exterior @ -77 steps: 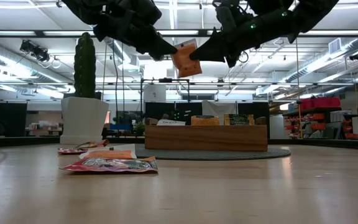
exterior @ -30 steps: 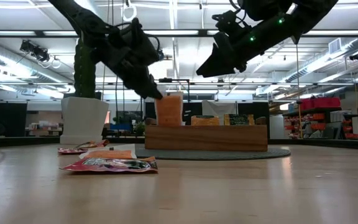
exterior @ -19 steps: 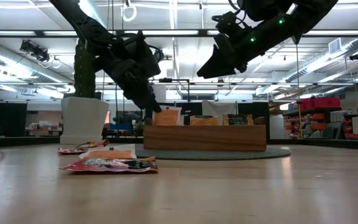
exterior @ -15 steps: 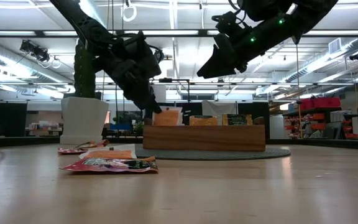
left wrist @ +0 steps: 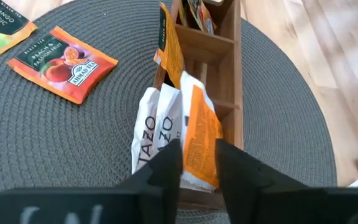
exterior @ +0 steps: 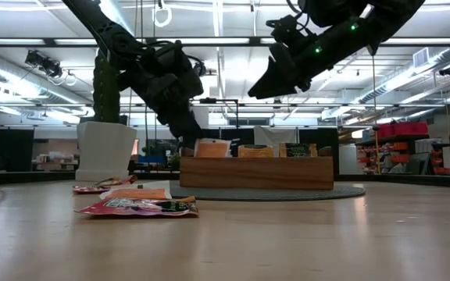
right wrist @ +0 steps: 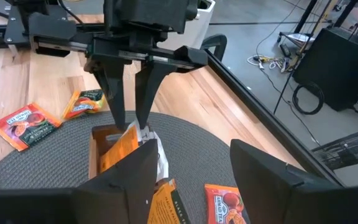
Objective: Pick & Place Tea
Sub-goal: Put the white tea bag into the left section of the wooden organizer, then put the yellow tea bag into the right section of the wooden organizer
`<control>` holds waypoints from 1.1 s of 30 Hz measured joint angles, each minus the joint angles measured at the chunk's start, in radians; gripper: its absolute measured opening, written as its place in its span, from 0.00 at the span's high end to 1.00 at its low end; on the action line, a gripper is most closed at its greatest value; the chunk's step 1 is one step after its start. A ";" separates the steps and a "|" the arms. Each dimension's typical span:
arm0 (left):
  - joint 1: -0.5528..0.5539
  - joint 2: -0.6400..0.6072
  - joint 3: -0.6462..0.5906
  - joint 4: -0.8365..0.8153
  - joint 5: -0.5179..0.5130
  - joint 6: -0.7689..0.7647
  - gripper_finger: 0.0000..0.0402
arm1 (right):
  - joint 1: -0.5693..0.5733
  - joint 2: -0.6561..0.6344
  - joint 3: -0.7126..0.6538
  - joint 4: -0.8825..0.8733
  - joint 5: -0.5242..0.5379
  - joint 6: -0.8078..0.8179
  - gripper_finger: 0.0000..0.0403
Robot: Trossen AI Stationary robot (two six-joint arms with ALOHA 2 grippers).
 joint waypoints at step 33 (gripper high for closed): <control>0.130 -0.159 0.000 0.084 -0.088 0.005 0.66 | -0.484 0.001 0.000 -0.169 -0.442 0.292 0.58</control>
